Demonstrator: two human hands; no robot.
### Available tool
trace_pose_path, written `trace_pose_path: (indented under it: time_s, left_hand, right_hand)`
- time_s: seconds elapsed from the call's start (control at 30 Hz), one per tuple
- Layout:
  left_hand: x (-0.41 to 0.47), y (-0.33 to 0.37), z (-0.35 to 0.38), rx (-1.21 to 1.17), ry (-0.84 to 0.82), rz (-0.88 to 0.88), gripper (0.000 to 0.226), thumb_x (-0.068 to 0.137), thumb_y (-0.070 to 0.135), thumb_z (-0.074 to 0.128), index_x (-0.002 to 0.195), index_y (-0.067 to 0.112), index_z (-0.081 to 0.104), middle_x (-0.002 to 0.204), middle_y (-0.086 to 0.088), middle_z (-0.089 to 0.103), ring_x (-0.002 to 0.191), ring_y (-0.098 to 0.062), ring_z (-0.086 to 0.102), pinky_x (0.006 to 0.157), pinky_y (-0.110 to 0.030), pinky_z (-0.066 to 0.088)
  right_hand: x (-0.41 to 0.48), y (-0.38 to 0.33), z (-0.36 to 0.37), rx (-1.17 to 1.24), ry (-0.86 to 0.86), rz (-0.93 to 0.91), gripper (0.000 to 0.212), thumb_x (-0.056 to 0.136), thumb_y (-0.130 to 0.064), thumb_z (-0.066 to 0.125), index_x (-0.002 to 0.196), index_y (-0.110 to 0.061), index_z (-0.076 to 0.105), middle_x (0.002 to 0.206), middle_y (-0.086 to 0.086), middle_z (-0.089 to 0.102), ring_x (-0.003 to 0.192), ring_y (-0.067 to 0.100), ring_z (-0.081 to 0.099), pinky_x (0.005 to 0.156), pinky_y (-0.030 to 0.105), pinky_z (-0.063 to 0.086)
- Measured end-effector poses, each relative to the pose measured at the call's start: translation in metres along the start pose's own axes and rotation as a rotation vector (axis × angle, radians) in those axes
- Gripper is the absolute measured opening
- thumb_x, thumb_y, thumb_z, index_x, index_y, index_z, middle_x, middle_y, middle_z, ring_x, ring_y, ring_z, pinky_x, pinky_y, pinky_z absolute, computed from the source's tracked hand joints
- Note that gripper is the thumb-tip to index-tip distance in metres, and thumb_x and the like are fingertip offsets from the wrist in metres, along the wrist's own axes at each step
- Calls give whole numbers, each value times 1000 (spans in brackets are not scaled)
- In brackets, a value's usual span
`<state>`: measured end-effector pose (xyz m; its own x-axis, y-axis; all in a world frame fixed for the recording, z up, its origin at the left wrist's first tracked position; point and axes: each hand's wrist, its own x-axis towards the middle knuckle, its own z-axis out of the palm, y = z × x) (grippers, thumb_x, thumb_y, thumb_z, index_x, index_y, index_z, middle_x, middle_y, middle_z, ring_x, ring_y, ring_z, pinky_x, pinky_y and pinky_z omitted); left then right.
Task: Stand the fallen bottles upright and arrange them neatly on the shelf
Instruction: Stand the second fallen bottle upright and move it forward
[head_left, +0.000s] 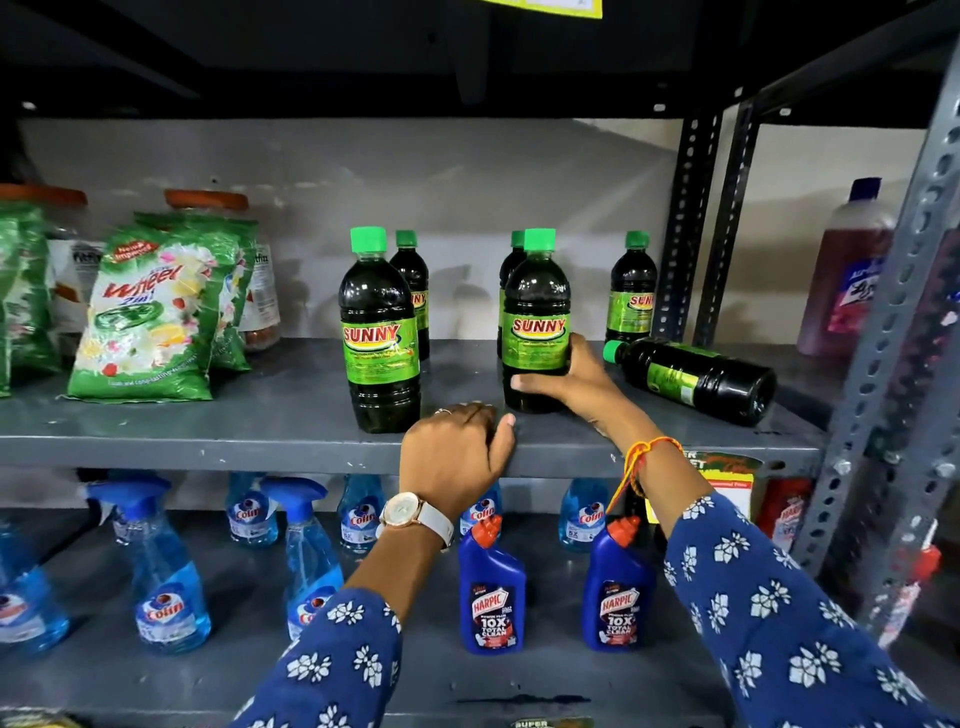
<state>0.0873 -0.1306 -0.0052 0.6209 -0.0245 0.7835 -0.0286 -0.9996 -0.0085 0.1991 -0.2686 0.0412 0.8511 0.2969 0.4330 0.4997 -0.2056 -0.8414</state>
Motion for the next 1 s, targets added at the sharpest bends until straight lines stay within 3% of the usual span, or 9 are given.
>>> trace_pose_path:
  time_s: [0.1, 0.33, 0.5, 0.6, 0.67, 1.0]
  left_hand:
    - [0, 0, 0, 2, 6, -5, 58, 91, 46, 18, 81, 17, 67, 77, -3, 71, 67, -25, 63, 50, -29, 38]
    - [-1, 2, -4, -34, 19, 5, 54, 90, 42, 22, 81, 15, 68, 78, -6, 72, 65, -26, 64, 52, -30, 43]
    - [0, 3, -5, -39, 52, 13, 43, 87, 34, 31, 75, 14, 67, 72, -6, 71, 59, -28, 63, 47, -28, 43]
    - [1, 3, -5, -27, 79, 13, 39, 86, 32, 34, 72, 16, 67, 67, -4, 69, 54, -25, 61, 44, -25, 41]
    - [1, 3, -6, -21, 89, 13, 38, 85, 31, 34, 72, 17, 67, 66, -3, 69, 52, -23, 61, 43, -23, 40]
    - [0, 7, -8, 6, 80, 9, 40, 85, 31, 34, 75, 16, 70, 66, -6, 70, 50, -26, 62, 42, -24, 42]
  right_hand:
    - [-2, 1, 1, -58, 55, -7, 69, 56, -26, 86, 107, -19, 40, 98, -7, 58, 90, 10, 56, 74, 24, 42]
    - [-7, -5, -1, -167, 73, -35, 58, 57, -30, 83, 105, -21, 53, 99, -2, 62, 93, 17, 58, 80, 30, 46]
    - [-21, -12, -6, -154, 42, -43, 59, 57, -28, 83, 109, -17, 60, 100, 0, 68, 91, 13, 63, 80, 27, 48]
    - [-35, -14, -11, -104, 3, -72, 47, 57, -26, 83, 98, -30, 60, 86, -18, 66, 77, -13, 60, 70, 13, 48]
    - [-44, -16, -13, -99, -8, -94, 43, 58, -25, 83, 92, -35, 58, 83, -26, 62, 73, -21, 56, 62, 3, 43]
    - [-57, -16, -20, -74, -37, -139, 36, 61, -25, 82, 83, -39, 57, 83, -26, 62, 74, -21, 56, 59, -2, 38]
